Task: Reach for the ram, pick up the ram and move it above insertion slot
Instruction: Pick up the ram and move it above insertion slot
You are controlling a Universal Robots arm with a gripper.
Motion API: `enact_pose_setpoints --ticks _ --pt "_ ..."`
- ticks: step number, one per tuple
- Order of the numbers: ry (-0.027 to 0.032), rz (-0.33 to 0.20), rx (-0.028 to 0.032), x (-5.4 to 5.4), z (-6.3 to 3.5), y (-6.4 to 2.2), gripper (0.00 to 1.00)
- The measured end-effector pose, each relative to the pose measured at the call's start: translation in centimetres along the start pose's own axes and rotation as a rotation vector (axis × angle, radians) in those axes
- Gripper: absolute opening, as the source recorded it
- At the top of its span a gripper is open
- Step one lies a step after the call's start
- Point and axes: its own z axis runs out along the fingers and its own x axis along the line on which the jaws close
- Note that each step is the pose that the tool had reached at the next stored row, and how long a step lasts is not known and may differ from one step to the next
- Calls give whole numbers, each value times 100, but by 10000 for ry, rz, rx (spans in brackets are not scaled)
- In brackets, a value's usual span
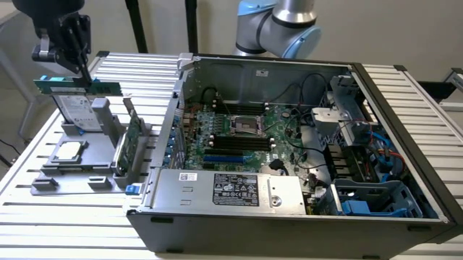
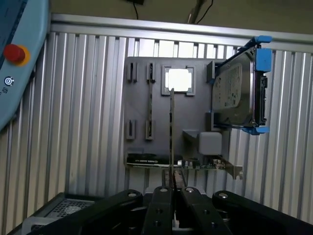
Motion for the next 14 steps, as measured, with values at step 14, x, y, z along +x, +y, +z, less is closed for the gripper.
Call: enact_pose_setpoints --ticks 14 --pt "-316 -24 5 -78 -120 -269 12"
